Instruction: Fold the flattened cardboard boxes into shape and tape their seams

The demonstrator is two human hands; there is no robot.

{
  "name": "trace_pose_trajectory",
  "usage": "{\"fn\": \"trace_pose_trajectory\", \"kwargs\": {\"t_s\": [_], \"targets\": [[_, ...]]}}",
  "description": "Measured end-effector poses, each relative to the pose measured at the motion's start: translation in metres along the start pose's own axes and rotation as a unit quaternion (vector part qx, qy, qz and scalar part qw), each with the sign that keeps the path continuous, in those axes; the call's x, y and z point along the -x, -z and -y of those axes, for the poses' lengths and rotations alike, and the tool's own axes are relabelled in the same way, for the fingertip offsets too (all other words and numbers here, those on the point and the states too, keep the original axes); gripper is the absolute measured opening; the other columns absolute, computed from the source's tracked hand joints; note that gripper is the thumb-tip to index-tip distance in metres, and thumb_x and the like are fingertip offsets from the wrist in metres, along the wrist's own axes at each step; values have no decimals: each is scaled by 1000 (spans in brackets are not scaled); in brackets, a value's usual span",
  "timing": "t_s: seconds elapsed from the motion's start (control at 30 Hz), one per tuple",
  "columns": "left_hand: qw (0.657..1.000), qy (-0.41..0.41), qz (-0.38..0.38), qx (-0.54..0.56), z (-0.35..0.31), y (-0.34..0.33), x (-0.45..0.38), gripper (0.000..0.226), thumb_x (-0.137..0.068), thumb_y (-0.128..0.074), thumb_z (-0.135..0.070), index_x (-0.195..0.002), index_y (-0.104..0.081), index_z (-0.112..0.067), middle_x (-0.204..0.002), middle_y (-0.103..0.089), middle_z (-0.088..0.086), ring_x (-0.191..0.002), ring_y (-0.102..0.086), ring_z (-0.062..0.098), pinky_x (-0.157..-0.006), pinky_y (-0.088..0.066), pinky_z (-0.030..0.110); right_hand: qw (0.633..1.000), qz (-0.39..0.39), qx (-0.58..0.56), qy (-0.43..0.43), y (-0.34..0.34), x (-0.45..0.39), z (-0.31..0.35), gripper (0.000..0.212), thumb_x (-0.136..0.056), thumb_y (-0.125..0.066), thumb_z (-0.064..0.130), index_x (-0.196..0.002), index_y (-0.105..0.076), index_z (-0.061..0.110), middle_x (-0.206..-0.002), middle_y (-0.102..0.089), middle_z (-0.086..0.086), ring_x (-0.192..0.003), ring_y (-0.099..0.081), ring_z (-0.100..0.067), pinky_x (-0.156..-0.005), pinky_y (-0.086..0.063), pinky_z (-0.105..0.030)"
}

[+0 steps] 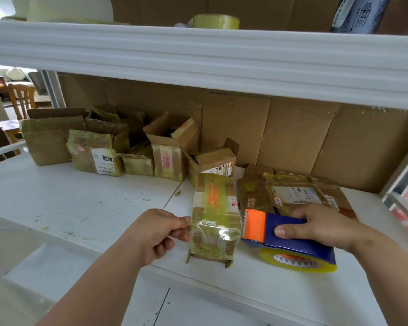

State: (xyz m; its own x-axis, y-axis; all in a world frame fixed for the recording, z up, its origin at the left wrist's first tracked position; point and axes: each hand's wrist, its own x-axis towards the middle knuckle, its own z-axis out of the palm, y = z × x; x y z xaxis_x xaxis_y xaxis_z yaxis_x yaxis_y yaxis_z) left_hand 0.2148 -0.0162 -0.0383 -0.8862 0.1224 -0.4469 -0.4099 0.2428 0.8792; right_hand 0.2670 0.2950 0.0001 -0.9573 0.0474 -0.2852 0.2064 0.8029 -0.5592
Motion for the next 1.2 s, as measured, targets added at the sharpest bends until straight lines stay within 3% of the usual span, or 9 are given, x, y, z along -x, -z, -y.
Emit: {"fn": "trace_pose_trajectory", "kwargs": {"t_s": [0.17, 0.37, 0.47, 0.53, 0.67, 0.8, 0.9, 1.0, 1.2], "targets": [[996, 8, 20, -91, -11, 4, -2, 29, -95, -66, -29, -102, -66, -1, -81, -77, 10, -38, -34, 10, -42, -22, 17, 999, 14, -27, 19, -7, -3, -5, 69, -46, -67, 82, -74, -71, 19, -72, -72, -5, -60, -63, -11, -56, -38, -23], [969, 39, 33, -241, -2, 0, -5, 51, -95, -56, -54, -117, -55, -8, -85, -77, 1, -44, -43, 13, -41, -29, 19, 998, 4, -52, 32, -9, -4, -8, 45, -56, -72, 66, -61, -66, 22, -59, -64, 4, -52, -57, -7, -52, -35, -20], [974, -48, -24, -219, 10, -5, -12, 32, -94, -61, -44, -111, -60, -17, -96, -70, 1, -56, -52, 12, -48, -35, 19, 998, 5, -56, 34, -12, -8, -11, 49, -56, -71, 68, -66, -67, 20, -63, -67, 2, -55, -61, -7, -54, -38, -22], [962, -156, -93, -203, 8, -7, -13, 28, -99, -55, -33, -127, -56, -31, -110, -65, -5, -82, -59, 8, -63, -41, 17, 997, 6, -60, 37, -14, -10, -13, 61, -53, -71, 74, -72, -69, 16, -68, -70, -3, -59, -63, -10, -57, -40, -24], [873, -393, -65, -282, -16, -18, -4, 46, -104, -38, -39, -150, -35, -37, -147, -40, -21, -135, -34, -1, -110, -27, 23, 997, -1, -60, 42, -17, -13, -13, 79, -44, -67, 81, -79, -71, 11, -77, -73, -9, -62, -65, -13, -61, -42, -28], [764, -387, 38, -515, -25, -40, -6, 51, -102, -21, -53, -152, -11, -47, -163, -1, -18, -150, 8, 6, -124, -5, 39, 998, -11, -37, 50, -19, -12, -11, 68, -63, -71, 76, -83, -72, 11, -75, -72, -6, -60, -63, -10, -60, -41, -28], [760, -359, 49, -539, -24, -42, -13, 52, -102, -18, -54, -152, -8, -46, -163, 5, -18, -149, 16, 6, -124, -4, 39, 998, -21, -21, 54, -22, -9, -14, 51, -77, -62, 67, -83, -72, 18, -76, -73, -2, -66, -68, -12, -64, -46, -29], [773, -349, 58, -527, -24, -38, -18, 54, -101, -20, -55, -154, -12, -45, -163, 4, -21, -148, 16, 2, -124, -4, 35, 996, -43, -24, 75, -23, -5, -20, 59, -78, -47, 71, -80, -71, 18, -74, -71, -5, -66, -67, -16, -63, -44, -26], [787, -349, 73, -504, -24, -35, -25, 53, -100, -22, -56, -151, -15, -48, -160, 1, -26, -145, 16, -3, -124, -5, 36, 991, -66, -44, 104, -18, 1, -32, 66, -75, -53, 81, -72, -68, 16, -68, -67, -7, -60, -61, -17, -60, -40, -28]]}}
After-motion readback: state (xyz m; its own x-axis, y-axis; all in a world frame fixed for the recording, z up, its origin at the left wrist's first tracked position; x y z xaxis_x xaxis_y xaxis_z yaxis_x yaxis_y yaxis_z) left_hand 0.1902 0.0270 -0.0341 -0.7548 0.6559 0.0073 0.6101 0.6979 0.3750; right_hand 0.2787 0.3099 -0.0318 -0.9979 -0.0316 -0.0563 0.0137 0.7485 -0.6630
